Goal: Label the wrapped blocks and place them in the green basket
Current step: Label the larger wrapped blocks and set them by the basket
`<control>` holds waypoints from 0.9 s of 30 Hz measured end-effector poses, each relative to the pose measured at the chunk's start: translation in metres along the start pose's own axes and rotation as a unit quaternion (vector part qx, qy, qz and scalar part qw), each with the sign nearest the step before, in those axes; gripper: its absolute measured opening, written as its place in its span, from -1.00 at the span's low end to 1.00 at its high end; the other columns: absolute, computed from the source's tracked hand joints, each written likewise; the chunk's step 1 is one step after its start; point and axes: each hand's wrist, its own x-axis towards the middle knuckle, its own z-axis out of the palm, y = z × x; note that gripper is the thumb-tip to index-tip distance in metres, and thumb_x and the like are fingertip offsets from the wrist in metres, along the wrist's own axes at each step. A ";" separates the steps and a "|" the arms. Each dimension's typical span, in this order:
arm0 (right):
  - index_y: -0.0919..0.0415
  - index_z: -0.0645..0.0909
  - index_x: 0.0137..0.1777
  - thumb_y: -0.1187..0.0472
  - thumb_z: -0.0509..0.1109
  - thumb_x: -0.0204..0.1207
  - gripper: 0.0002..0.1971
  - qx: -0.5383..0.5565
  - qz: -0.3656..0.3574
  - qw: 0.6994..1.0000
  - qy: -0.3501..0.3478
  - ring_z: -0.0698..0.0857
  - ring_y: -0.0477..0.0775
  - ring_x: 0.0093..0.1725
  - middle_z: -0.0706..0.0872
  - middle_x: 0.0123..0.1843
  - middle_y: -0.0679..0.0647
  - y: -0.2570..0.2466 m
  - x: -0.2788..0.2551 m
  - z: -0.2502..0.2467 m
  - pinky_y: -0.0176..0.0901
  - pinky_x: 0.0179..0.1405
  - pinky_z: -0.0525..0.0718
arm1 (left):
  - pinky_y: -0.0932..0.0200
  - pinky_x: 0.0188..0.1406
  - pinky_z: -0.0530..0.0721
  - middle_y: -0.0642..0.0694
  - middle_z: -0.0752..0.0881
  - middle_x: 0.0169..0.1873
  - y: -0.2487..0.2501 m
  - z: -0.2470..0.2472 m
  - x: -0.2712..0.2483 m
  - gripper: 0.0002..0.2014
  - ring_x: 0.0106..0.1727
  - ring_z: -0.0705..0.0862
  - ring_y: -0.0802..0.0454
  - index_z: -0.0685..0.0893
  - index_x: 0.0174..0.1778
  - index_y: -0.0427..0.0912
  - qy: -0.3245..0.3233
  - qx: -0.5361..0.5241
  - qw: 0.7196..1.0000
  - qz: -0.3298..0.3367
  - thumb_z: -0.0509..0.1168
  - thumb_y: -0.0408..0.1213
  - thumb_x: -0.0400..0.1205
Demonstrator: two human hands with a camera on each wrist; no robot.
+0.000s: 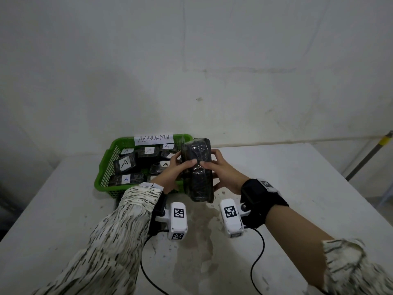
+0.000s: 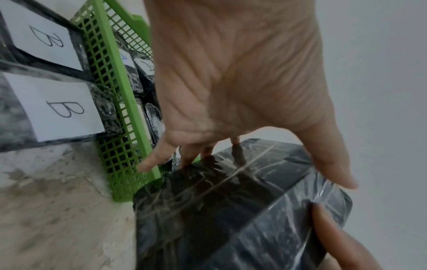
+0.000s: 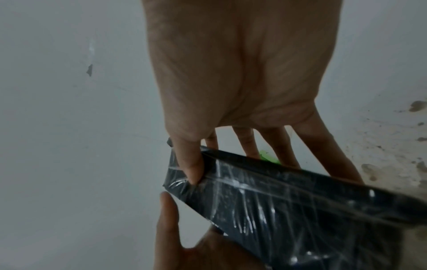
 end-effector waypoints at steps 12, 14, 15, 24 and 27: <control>-0.02 0.33 0.39 -0.18 0.12 0.67 -0.61 0.010 0.019 0.999 0.036 0.69 0.14 0.14 0.66 0.18 0.01 -0.004 0.002 0.002 0.30 0.04 0.71 | -0.31 0.37 0.45 -0.12 0.49 0.30 0.000 -0.001 0.002 -0.29 0.31 0.52 -0.14 0.05 0.53 0.02 0.007 0.024 1.000 -0.012 0.31 0.02 0.57; 0.02 0.35 0.40 -0.17 0.08 0.69 -0.60 0.024 0.015 0.996 0.080 0.69 0.11 0.14 0.66 0.22 0.02 -0.003 0.007 -0.002 0.18 0.00 0.70 | -0.33 0.40 0.43 -0.15 0.51 0.30 -0.004 -0.004 0.001 -0.37 0.32 0.54 -0.19 0.16 0.51 0.01 0.007 0.022 1.000 0.000 0.28 0.02 0.58; 0.05 0.35 0.39 -0.16 0.07 0.70 -0.60 0.042 0.018 0.993 0.105 0.68 0.11 0.16 0.65 0.25 0.05 -0.003 0.009 -0.005 0.17 0.01 0.69 | -0.30 0.39 0.46 -0.18 0.53 0.29 -0.005 -0.006 0.001 -0.43 0.29 0.56 -0.20 0.24 0.49 0.00 0.011 0.019 1.000 0.007 0.29 -0.02 0.59; 0.13 0.41 0.43 -0.11 0.13 0.70 -0.57 0.078 0.054 0.991 0.098 0.63 0.09 0.17 0.60 0.24 0.10 0.009 0.011 -0.014 0.14 0.24 0.61 | 0.02 0.08 0.68 -0.22 0.59 0.14 0.002 -0.012 0.006 -0.11 0.09 0.67 -0.11 0.25 0.47 -0.01 0.064 0.083 0.990 0.097 0.59 -0.41 0.30; 0.02 0.26 0.58 -0.39 0.16 0.52 -0.26 0.072 0.075 0.994 0.038 0.60 0.14 0.32 0.56 0.39 0.09 0.007 0.011 -0.009 0.23 0.16 0.66 | -0.07 0.22 0.65 -0.18 0.57 0.20 0.005 -0.007 0.003 -0.11 0.15 0.66 -0.08 0.28 0.53 -0.03 0.018 0.085 0.991 0.107 0.57 -0.42 0.32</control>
